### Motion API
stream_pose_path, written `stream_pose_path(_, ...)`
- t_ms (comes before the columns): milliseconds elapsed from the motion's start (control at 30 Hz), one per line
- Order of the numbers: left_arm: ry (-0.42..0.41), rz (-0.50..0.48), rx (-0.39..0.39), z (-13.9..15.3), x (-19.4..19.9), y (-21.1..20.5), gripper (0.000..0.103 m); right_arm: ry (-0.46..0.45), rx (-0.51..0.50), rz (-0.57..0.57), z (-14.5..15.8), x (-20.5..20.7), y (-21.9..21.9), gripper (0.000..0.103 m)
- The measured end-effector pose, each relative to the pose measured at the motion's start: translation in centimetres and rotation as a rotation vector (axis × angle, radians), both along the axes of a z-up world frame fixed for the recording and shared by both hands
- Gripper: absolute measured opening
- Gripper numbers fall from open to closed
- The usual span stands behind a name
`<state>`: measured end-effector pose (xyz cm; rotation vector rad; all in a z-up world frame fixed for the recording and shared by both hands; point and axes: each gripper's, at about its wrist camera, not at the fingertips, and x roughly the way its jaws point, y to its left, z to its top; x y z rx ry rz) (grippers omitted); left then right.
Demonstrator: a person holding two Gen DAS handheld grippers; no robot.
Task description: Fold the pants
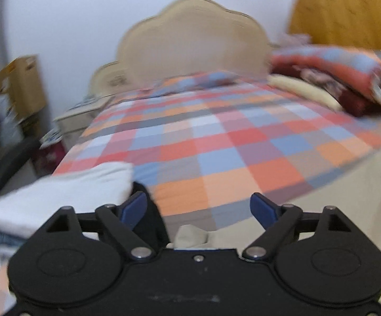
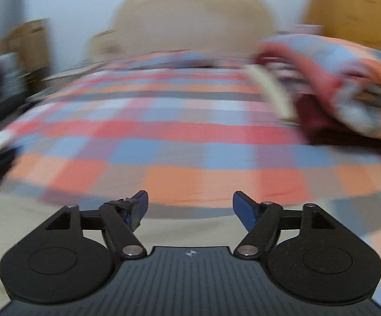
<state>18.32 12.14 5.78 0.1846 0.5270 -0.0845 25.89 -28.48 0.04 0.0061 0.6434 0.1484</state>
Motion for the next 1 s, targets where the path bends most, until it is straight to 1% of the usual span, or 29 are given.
stream_pose_path(133,0.039,-0.094,0.065,-0.8,1.7,-1.2,0.090,0.042,0.038,0.205,-0.3,0.5,4.7,0.103)
stream_pose_path(200,0.079,-0.146,0.088,-1.5,2.8,-1.7,0.090,0.052,0.017,0.291,-0.6,1.0,6.8,0.103)
stream_pose_path(267,0.135,-0.191,0.094,-2.7,4.0,-2.2,0.091,0.059,-0.009,0.366,-0.9,1.7,8.7,0.103)
stream_pose_path(333,0.190,-0.209,0.089,-3.9,5.3,-2.3,0.091,0.072,-0.026,0.422,-1.5,2.4,10.5,0.103)
stream_pose_path(433,0.258,-0.214,0.057,-5.7,6.8,-2.3,0.091,0.097,-0.047,0.484,-2.5,3.9,12.6,0.103)
stream_pose_path(533,0.313,-0.213,0.017,-7.3,8.4,-1.9,0.091,0.127,-0.068,0.515,-3.7,5.3,13.7,0.103)
stream_pose_path(700,0.361,-0.239,-0.013,-9.1,10.0,-1.5,0.090,0.185,-0.073,0.526,-6.2,7.7,14.7,0.103)
stream_pose_path(733,0.376,-0.248,-0.024,-9.4,10.3,-1.4,0.088,0.198,-0.074,0.529,-6.8,8.2,14.9,0.103)
stream_pose_path(767,0.391,-0.260,-0.035,-9.7,10.3,-1.2,0.082,0.206,-0.077,0.532,-7.2,8.5,14.9,0.103)
stream_pose_path(800,0.404,-0.279,-0.045,-10.1,10.5,-1.4,0.080,0.213,-0.082,0.538,-7.7,8.6,14.9,0.103)
stream_pose_path(833,0.411,-0.294,-0.051,-10.3,10.5,-1.6,0.076,0.221,-0.092,0.548,-8.2,8.9,15.0,0.103)
stream_pose_path(900,0.414,-0.304,-0.053,-10.7,10.6,-1.6,0.071,0.228,-0.113,0.561,-8.9,9.3,15.1,0.103)
stream_pose_path(933,0.413,-0.304,-0.062,-10.8,10.7,-1.5,0.064,0.233,-0.111,0.566,-9.3,9.5,15.0,0.103)
stream_pose_path(967,0.408,-0.294,-0.070,-10.9,10.7,-1.3,0.053,0.242,-0.097,0.569,-9.5,9.7,14.8,0.103)
stream_pose_path(1000,0.402,-0.282,-0.080,-10.9,10.7,-1.0,0.047,0.253,-0.076,0.566,-9.6,9.8,14.6,0.103)
